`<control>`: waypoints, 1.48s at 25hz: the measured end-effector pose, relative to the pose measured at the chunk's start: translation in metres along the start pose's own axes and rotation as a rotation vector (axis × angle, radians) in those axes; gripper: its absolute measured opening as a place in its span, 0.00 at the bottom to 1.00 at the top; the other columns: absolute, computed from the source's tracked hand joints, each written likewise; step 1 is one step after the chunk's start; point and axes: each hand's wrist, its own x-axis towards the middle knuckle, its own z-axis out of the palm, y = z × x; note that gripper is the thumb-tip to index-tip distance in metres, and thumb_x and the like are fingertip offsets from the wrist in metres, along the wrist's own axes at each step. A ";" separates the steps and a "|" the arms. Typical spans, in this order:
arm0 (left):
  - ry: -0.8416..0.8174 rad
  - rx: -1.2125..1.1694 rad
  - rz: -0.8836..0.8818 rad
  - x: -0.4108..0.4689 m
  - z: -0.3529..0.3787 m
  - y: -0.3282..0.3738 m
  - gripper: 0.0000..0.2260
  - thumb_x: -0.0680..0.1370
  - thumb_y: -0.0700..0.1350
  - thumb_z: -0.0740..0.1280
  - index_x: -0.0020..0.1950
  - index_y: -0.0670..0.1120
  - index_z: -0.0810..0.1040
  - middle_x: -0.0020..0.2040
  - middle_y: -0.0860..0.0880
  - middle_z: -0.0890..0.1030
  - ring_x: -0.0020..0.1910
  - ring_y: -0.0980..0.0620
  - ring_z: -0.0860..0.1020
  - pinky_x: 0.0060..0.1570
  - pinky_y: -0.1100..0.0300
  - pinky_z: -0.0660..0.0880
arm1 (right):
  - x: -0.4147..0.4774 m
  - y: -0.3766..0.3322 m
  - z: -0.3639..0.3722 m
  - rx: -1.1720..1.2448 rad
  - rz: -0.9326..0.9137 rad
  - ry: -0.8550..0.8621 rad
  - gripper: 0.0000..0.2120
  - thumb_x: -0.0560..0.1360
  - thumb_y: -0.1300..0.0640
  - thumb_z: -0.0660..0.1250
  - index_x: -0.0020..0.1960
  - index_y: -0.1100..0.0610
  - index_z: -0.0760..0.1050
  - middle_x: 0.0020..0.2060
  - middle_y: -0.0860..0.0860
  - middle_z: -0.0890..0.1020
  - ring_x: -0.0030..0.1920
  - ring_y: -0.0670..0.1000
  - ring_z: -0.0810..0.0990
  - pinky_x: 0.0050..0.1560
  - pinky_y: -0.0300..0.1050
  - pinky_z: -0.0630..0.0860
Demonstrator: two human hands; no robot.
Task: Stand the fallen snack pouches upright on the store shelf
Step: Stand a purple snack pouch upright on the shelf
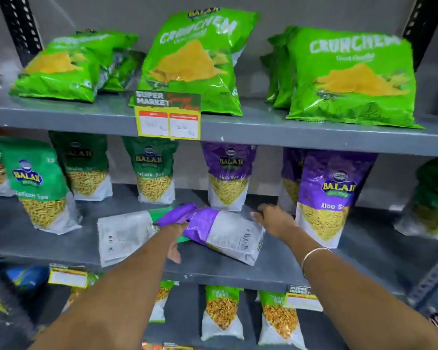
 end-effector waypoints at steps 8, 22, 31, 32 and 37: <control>-0.038 -0.479 0.044 0.034 0.017 0.010 0.33 0.77 0.53 0.62 0.73 0.33 0.58 0.72 0.33 0.64 0.72 0.37 0.65 0.69 0.43 0.63 | 0.053 0.039 0.026 0.503 0.163 -0.479 0.20 0.69 0.38 0.66 0.38 0.56 0.69 0.28 0.51 0.73 0.27 0.46 0.71 0.26 0.33 0.68; -0.163 -0.080 0.375 -0.017 0.004 0.090 0.12 0.78 0.47 0.61 0.60 0.45 0.70 0.43 0.46 0.85 0.47 0.47 0.76 0.64 0.50 0.67 | 0.030 0.022 0.025 0.396 0.194 -0.501 0.19 0.61 0.50 0.78 0.34 0.53 0.67 0.35 0.53 0.74 0.33 0.49 0.71 0.31 0.39 0.64; -0.235 0.023 0.532 -0.003 0.027 0.105 0.25 0.75 0.44 0.67 0.69 0.38 0.65 0.73 0.45 0.68 0.67 0.47 0.71 0.63 0.53 0.69 | 0.068 0.053 0.108 0.584 0.195 -0.151 0.50 0.40 0.43 0.80 0.59 0.61 0.74 0.57 0.59 0.80 0.59 0.58 0.79 0.60 0.54 0.76; -0.255 0.043 0.540 0.001 0.025 0.104 0.26 0.74 0.44 0.68 0.69 0.39 0.66 0.72 0.45 0.69 0.69 0.47 0.69 0.66 0.52 0.67 | 0.074 0.059 0.116 0.619 0.181 -0.137 0.53 0.37 0.42 0.78 0.59 0.61 0.74 0.58 0.60 0.80 0.59 0.58 0.78 0.61 0.55 0.76; -0.292 0.375 0.416 0.013 0.021 0.082 0.29 0.71 0.34 0.69 0.70 0.38 0.64 0.68 0.44 0.72 0.71 0.49 0.65 0.72 0.49 0.58 | 0.039 0.023 0.074 0.543 0.227 -0.134 0.44 0.54 0.50 0.79 0.63 0.65 0.65 0.56 0.62 0.77 0.50 0.57 0.79 0.52 0.46 0.78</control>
